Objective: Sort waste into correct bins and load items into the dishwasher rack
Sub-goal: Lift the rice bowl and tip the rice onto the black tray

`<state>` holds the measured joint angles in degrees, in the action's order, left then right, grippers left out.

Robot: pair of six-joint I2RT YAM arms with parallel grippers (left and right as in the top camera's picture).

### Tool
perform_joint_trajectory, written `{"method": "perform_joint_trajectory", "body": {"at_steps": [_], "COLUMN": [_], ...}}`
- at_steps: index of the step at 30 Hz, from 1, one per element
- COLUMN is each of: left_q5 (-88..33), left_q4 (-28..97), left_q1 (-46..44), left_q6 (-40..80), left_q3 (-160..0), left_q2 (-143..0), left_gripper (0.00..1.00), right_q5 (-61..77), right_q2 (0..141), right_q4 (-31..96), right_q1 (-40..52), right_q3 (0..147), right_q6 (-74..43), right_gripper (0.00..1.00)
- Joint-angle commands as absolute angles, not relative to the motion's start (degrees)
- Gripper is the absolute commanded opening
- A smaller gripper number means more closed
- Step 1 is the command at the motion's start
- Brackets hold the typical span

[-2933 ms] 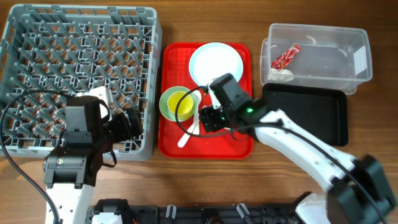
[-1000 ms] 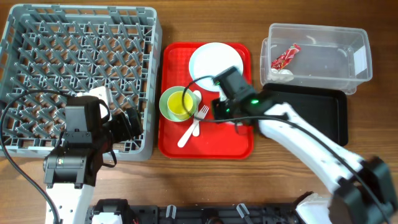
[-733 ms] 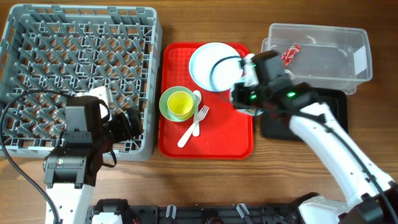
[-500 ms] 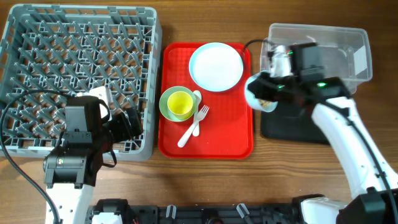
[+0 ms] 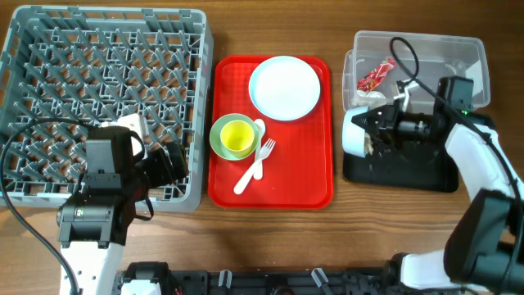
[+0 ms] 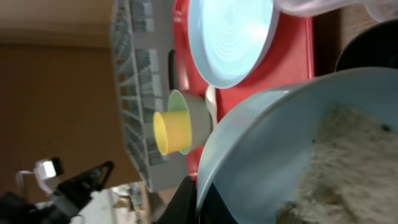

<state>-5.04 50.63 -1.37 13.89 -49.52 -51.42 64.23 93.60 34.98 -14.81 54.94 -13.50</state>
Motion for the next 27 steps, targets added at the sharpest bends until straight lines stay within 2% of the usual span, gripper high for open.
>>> {"method": "perform_joint_trajectory", "body": {"at_steps": [1,12,27], "left_q5": [-5.74,-5.74,-5.74], "left_q4": [50.65,50.65,50.65], "left_q1": [-0.99,-0.99,-0.99], "left_q6": [14.15,14.15,14.15], "left_q3": [-50.63,-50.63,-50.63], "left_q2": [-51.11,-51.11,-51.11], "left_gripper": [1.00,1.00,1.00], "right_q5": [76.31,85.65,85.36], "right_q2": [96.86,98.30,98.30], "right_q4": [32.56,29.06,28.93], "right_q1": [-17.37,-22.22,-32.75], "right_q3": [53.21,53.17,53.12], "right_q6": [-11.97,-13.34,-23.77], "right_gripper": [0.04,0.04,0.04]}}
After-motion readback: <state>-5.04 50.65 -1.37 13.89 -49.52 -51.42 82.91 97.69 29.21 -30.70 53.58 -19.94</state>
